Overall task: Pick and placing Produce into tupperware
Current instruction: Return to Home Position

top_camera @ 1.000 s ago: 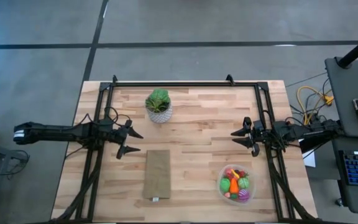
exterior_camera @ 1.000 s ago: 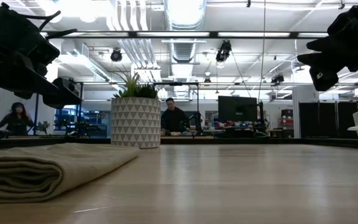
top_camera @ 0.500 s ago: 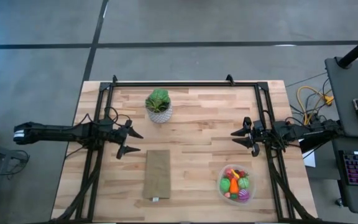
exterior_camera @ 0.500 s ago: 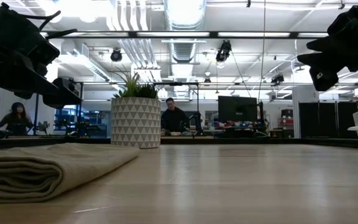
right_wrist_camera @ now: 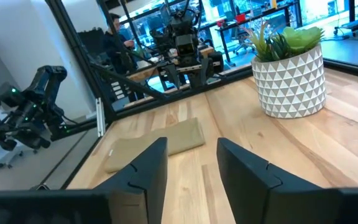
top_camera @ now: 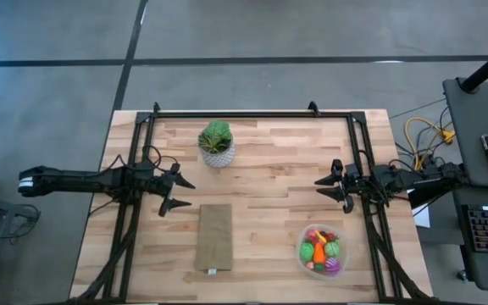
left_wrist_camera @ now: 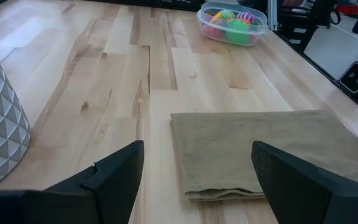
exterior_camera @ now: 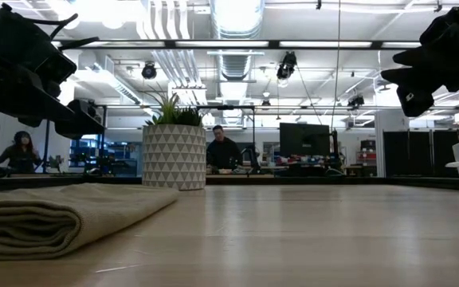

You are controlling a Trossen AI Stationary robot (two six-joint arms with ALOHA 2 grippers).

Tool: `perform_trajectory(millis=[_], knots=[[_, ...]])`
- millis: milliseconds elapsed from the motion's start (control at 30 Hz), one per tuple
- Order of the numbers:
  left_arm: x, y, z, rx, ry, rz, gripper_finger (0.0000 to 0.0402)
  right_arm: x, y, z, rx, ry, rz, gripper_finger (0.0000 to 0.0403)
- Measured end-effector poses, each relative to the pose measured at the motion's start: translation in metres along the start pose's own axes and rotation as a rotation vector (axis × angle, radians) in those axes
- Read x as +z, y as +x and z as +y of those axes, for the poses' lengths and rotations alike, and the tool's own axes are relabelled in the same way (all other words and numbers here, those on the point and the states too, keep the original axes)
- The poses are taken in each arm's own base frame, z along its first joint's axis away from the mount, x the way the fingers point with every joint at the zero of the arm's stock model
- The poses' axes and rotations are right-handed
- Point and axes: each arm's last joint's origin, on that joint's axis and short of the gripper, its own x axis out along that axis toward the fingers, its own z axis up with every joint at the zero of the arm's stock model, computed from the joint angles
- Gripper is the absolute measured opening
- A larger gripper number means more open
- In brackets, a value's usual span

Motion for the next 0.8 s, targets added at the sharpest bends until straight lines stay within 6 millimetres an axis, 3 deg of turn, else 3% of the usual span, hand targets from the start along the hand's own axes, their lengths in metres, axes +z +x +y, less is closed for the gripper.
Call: perform_trajectory(millis=[800], knots=[[0.0, 0.0, 0.0, 0.0, 0.0, 0.0, 0.0283, 0.0, 0.0, 0.0, 0.0, 0.0, 0.0, 0.0137]])
